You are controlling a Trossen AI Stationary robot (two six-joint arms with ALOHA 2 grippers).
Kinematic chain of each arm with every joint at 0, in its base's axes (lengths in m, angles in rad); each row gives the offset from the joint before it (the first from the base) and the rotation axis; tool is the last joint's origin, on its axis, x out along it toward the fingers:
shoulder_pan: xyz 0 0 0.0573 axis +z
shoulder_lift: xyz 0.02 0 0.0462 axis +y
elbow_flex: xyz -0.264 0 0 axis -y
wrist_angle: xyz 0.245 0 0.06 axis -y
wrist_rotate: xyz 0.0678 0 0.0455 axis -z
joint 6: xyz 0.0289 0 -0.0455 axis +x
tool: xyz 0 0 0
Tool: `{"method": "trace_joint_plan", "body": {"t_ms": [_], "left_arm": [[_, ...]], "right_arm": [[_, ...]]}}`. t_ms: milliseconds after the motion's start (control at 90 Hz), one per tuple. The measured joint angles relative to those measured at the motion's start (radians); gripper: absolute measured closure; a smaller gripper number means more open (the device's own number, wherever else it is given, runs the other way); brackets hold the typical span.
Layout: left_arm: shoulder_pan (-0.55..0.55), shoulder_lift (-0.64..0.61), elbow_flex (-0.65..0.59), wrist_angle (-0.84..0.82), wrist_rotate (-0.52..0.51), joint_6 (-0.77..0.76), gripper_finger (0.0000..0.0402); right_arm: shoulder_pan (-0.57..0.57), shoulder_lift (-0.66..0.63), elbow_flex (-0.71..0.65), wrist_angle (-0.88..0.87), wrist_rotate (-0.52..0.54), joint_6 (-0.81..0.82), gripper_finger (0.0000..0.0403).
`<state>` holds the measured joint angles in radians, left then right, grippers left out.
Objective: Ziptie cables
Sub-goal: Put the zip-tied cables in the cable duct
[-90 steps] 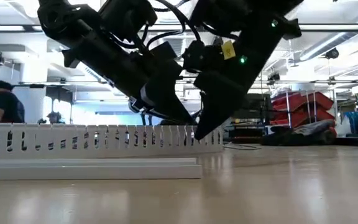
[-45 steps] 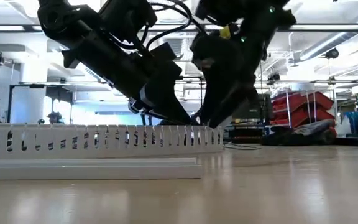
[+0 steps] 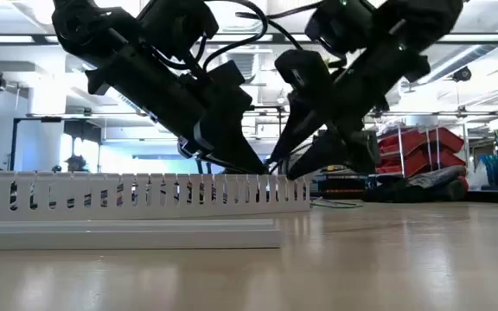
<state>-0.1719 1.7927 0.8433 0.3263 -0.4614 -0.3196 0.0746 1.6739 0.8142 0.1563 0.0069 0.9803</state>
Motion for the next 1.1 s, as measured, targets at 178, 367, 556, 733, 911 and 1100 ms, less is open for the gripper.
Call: {"method": "trace_joint_plan", "body": {"t_ms": [178, 367, 556, 733, 911, 1100], "left_arm": [[0.0, 0.0, 0.0, 0.001, 0.0, 0.0, 0.0303], [0.0, 0.0, 0.0, 0.0, 0.0, -0.001, 0.0303], [0.0, 0.0, 0.0, 0.0, 0.0, -0.001, 0.0303], [0.0, 0.0, 0.0, 0.0, 0.0, -0.001, 0.0303], [0.0, 0.0, 0.0, 0.0, 0.0, -0.001, 0.0303], [0.0, 0.0, 0.0, 0.0, 0.0, 0.0, 0.0303]], "right_arm": [[-0.01, 0.006, -0.004, 0.016, -0.002, 0.042, 0.0267], [-0.024, 0.01, -0.004, 0.044, -0.007, 0.059, 0.031], [-0.023, 0.018, -0.005, 0.051, -0.009, 0.058, 0.0365], [-0.021, 0.019, -0.005, 0.066, -0.01, 0.017, 0.04], [-0.013, 0.019, -0.005, 0.062, -0.009, -0.027, 0.0402], [0.011, 0.019, 0.019, 0.036, 0.042, -0.096, 0.0403]]}}
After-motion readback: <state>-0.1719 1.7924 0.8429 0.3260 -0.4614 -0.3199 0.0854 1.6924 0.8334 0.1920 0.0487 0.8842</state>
